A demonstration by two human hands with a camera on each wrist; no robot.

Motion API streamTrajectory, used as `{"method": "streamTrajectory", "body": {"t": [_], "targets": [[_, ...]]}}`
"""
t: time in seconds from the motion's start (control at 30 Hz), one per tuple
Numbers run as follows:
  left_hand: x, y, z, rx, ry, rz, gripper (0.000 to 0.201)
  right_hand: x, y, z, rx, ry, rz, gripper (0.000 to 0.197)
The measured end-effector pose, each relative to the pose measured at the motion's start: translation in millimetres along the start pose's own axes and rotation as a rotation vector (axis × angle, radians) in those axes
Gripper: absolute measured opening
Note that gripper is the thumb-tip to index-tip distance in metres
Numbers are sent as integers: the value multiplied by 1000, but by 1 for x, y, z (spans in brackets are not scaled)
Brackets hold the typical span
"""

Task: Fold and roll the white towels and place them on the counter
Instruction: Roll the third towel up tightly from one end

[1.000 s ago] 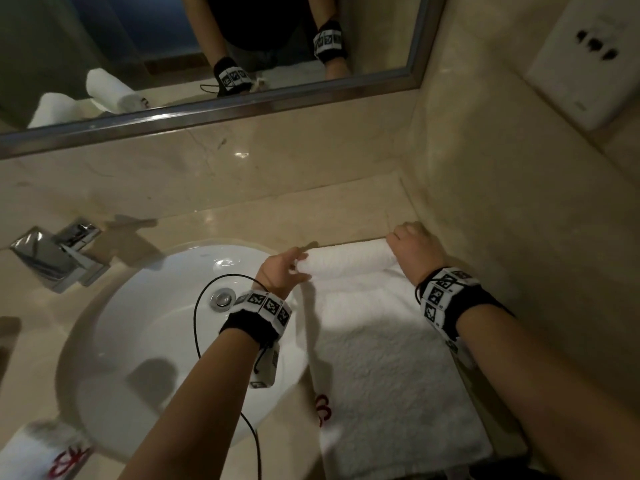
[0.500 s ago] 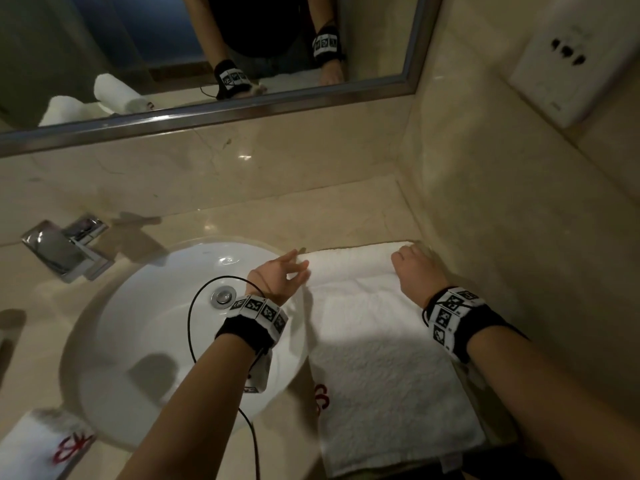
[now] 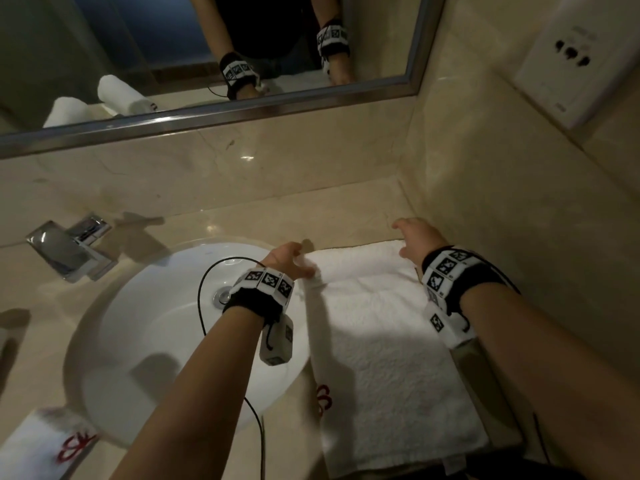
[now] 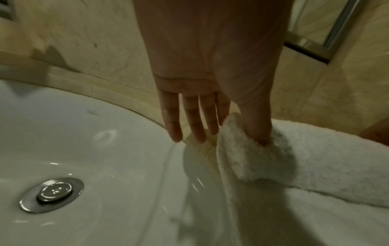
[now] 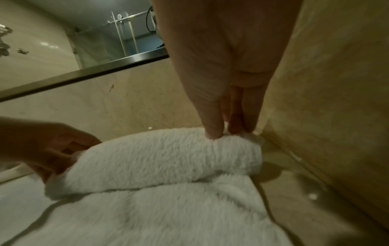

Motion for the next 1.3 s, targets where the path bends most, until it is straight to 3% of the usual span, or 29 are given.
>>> {"method": "streamTrajectory", "body": {"t": [0.17, 0.3, 0.7, 0.97, 1.13, 1.27, 1.3], "targets": [[1, 0, 2, 50, 41, -42, 63, 7, 4, 1, 7, -126, -164, 58], [-1, 0, 1, 29, 99, -29, 60, 15, 3, -1, -12, -192, -190, 38], [12, -10, -10, 50, 84, 105, 50, 13, -19, -11, -110, -378, -18, 27], [18, -29, -10, 101, 178, 220, 39, 17, -50, -12, -134, -316, 74, 28], [23, -43, -6, 174, 269, 224, 41, 18, -63, -17, -121, -415, 108, 30], [16, -58, -6, 201, 222, 273, 46, 15, -67, -28, -155, -410, 198, 39], [15, -60, -7, 193, 196, 285, 43, 19, -68, -28, -152, -387, 159, 35]]}}
Point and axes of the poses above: each hand's wrist, its own y-axis towards the middle knuckle, its own x-axis out of the palm, z = x × y, the point moved 8 cm from there along y, towards the middle knuckle, and after that the axes turned 3 degrees about z, right-handed, at the moved point
